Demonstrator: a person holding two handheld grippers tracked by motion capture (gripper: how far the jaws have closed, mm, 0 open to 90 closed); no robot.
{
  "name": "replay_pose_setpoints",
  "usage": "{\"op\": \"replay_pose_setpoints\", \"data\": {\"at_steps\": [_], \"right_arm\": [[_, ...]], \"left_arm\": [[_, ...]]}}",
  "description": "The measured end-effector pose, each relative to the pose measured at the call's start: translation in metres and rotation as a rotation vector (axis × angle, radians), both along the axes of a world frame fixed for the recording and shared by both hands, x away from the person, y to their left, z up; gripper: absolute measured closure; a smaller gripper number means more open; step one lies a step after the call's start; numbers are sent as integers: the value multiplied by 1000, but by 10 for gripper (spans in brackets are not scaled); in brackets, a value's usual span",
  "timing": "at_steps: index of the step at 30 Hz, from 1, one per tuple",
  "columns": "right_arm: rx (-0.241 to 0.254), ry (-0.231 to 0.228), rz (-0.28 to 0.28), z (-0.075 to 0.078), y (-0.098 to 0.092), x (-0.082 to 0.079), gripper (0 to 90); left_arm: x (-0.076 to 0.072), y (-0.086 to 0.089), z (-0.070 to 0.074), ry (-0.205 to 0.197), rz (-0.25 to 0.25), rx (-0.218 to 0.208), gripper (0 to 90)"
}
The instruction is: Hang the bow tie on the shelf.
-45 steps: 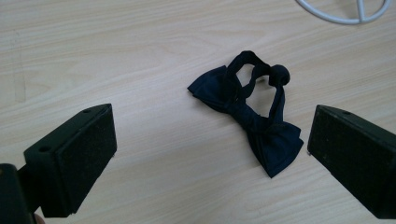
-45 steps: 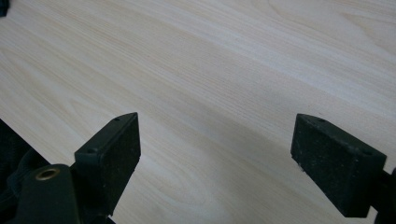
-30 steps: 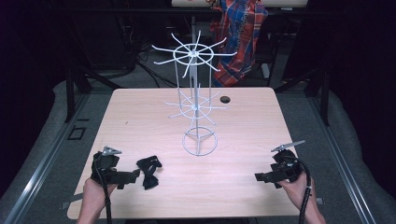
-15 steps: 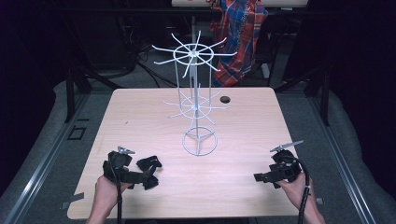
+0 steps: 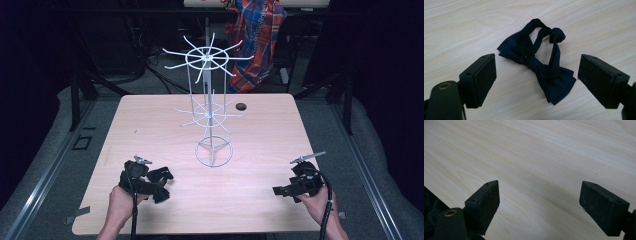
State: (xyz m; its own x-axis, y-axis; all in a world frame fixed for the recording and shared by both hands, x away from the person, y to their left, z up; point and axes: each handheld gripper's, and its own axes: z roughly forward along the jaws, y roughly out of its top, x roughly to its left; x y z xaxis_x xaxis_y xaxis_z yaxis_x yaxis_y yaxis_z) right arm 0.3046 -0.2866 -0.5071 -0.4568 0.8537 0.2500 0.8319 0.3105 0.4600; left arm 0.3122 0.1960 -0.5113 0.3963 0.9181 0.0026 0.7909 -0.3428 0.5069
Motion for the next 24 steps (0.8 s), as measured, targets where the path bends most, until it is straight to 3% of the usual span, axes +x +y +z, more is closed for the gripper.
{"op": "replay_pose_setpoints", "data": {"at_steps": [4,6,14,16,19,24], "right_arm": [[1,8,4,-1,0,0,163],[-2,14,5,-1,0,1,165],[-4,16,2,-3,0,1,165],[21,9,-19,-4,0,0,165],[6,21,-2,-2,-2,0,165],[6,27,7,-3,-2,1,165]], "left_arm": [[3,-2,0,-16,4,10,189],[6,-6,-1,-26,-5,37,242],[14,-17,-5,-21,-42,70,309],[16,-19,-6,-17,-50,73,338],[19,-22,-7,-25,-62,75,378],[21,-31,-9,-32,-91,140,427]]}}
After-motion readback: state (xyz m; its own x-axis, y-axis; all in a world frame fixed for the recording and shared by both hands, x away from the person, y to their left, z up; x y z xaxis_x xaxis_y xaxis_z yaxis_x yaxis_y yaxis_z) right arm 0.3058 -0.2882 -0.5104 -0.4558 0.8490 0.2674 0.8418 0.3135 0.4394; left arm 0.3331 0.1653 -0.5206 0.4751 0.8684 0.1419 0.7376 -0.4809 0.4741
